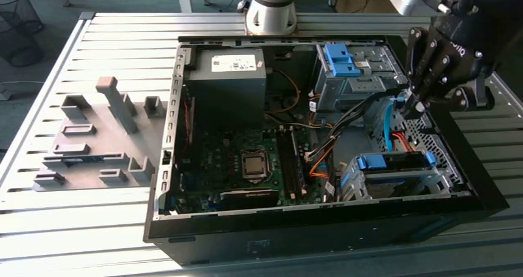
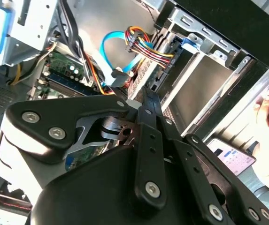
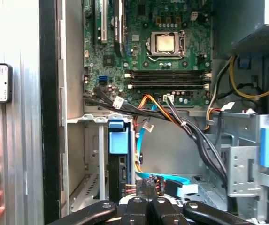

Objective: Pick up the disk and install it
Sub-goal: 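Insert the second disk wire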

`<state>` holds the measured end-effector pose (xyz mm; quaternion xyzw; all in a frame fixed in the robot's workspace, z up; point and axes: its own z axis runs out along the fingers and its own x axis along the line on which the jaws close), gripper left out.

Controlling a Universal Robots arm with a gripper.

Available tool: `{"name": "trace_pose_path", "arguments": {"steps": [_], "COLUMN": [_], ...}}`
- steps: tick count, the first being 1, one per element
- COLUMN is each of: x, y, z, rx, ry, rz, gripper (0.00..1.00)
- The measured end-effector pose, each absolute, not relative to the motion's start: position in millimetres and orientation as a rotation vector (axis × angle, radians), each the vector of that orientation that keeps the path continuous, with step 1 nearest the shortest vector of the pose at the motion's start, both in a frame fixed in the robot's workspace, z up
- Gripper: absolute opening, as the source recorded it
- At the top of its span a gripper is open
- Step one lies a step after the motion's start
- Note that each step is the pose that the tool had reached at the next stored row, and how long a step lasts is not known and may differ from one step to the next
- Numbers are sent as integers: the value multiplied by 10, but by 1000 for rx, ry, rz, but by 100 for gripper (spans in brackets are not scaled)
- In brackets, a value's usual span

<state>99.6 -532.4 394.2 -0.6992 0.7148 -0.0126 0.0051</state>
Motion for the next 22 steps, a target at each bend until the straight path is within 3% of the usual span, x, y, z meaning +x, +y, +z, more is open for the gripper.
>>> {"name": "trace_pose_path", "arguments": {"steps": [11, 19, 22], "x": [991, 988, 979], "y": [-5026, -4929, -4907], "z": [3965, 3955, 3948], "rx": [-2199, -2217, -2217], "ry": [2248, 2274, 2277], "rz": [-62, -116, -118], "gripper": [11, 11, 17]}}
